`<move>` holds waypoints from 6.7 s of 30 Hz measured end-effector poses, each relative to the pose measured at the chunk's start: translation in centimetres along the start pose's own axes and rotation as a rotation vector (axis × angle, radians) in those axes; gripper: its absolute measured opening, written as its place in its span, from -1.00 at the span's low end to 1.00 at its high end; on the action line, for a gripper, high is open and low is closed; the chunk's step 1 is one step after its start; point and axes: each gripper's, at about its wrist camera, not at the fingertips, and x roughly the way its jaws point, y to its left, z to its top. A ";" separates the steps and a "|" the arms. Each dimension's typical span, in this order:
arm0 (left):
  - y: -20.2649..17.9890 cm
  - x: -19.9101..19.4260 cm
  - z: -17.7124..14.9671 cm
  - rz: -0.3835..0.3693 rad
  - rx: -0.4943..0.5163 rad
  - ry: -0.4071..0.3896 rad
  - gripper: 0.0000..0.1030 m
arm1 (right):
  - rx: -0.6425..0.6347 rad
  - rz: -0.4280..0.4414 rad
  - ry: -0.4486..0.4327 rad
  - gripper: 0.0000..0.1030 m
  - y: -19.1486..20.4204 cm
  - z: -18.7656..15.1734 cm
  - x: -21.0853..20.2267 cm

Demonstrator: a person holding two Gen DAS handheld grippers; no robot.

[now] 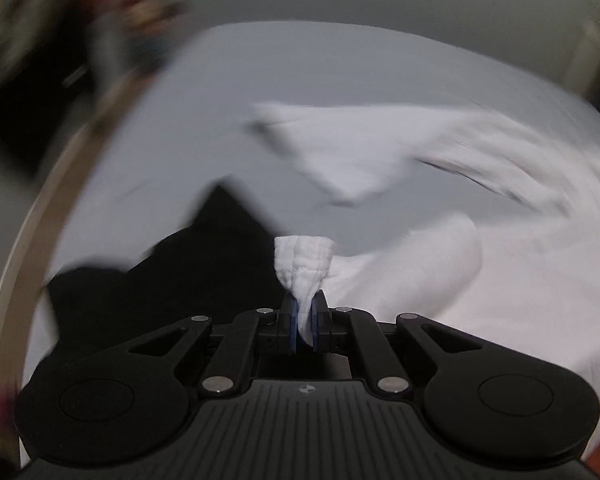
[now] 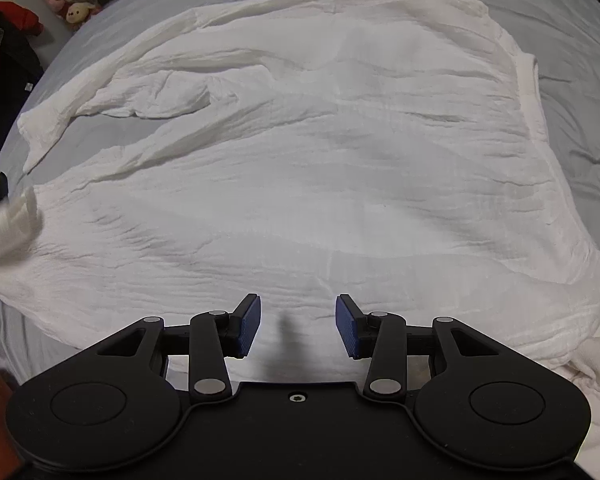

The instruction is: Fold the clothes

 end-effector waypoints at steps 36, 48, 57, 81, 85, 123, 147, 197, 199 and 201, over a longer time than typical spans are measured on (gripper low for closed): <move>-13.1 10.8 6.1 0.181 0.596 -0.058 0.02 | -0.190 -0.102 -0.039 -0.21 -0.1 6.9 3.5; -13.2 18.1 7.7 0.170 0.636 -0.024 -0.52 | -0.323 -0.082 -0.061 -0.21 1.4 10.3 6.8; -12.1 16.7 12.2 0.122 0.557 -0.071 -0.89 | -0.367 -0.114 -0.091 -0.21 0.9 11.6 8.0; -13.0 25.5 31.4 0.446 0.358 -0.276 -0.14 | -0.252 -0.193 -0.200 -0.21 -8.1 18.3 9.5; -13.4 25.3 30.2 0.451 0.338 -0.308 -0.07 | -0.246 -0.238 -0.263 -0.21 -10.9 19.6 7.7; -19.4 24.1 22.6 0.373 0.486 -0.169 -0.12 | 0.063 -0.485 -0.367 -0.73 -24.8 22.3 8.2; -19.4 3.5 16.6 0.140 0.383 -0.304 0.04 | 0.112 -0.345 -0.350 0.13 -16.7 19.4 -4.3; -22.4 -13.5 -10.9 -0.053 0.081 -0.459 0.68 | -0.088 -0.081 -0.466 0.83 15.9 -11.7 -10.8; -22.1 -13.3 -11.1 -0.072 0.075 -0.444 0.68 | -0.063 -0.079 -0.456 0.83 15.7 -11.8 -10.2; -21.9 -13.0 -11.3 -0.083 0.069 -0.433 0.68 | -0.040 -0.066 -0.445 0.83 15.5 -11.8 -9.8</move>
